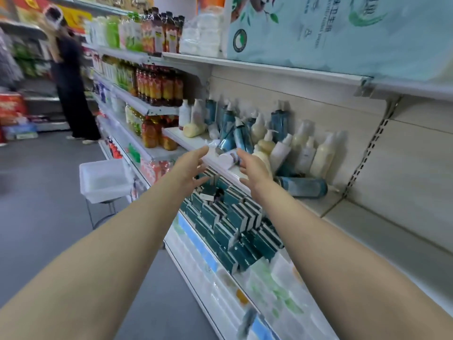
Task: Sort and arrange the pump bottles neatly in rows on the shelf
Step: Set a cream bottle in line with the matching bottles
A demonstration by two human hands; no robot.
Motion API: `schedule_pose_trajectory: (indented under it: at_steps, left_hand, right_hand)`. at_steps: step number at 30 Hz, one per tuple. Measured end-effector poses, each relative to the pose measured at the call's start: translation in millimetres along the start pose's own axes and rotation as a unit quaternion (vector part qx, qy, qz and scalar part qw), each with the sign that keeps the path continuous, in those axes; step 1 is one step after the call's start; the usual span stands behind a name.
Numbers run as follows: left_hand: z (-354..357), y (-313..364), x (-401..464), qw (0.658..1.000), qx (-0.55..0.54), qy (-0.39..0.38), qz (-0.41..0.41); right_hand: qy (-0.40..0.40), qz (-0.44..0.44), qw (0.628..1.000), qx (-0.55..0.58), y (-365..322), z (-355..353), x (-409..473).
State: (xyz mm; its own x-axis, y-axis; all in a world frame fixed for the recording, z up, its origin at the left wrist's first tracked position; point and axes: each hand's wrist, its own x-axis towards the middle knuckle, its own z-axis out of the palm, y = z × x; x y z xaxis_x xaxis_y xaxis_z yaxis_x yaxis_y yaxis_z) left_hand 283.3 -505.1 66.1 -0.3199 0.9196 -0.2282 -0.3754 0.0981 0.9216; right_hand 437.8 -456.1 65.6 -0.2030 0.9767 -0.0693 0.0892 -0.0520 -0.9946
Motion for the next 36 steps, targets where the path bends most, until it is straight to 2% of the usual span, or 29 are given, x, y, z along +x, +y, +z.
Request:
schedule_pose_trajectory:
  at_steps: [7,16,25,29,36]
  left_hand:
    - [-18.4,23.8,99.2,1.0,-0.009,0.025,0.016]
    - [-1.3,76.5,239.9,0.996,-0.006,0.065,0.055]
    - [-26.0,97.2,334.7,0.995,0.004,0.095,0.044]
    - [-41.3,103.3,378.8,0.995,0.004,0.094,0.03]
    - [-70.1,115.6,464.1,0.997,0.022,0.069,0.01]
  right_hand:
    - [-0.028,0.0,0.999,0.032,-7.6,42.4,111.9]
    - [-0.043,-0.022,0.998,0.035,-39.6,83.3,265.8]
    - [-0.088,-0.009,0.995,0.034,-38.6,129.7,363.3]
    - [-0.07,0.007,0.997,0.033,-34.0,148.9,396.6]
    - [0.023,0.051,0.998,0.037,-22.5,178.4,449.9]
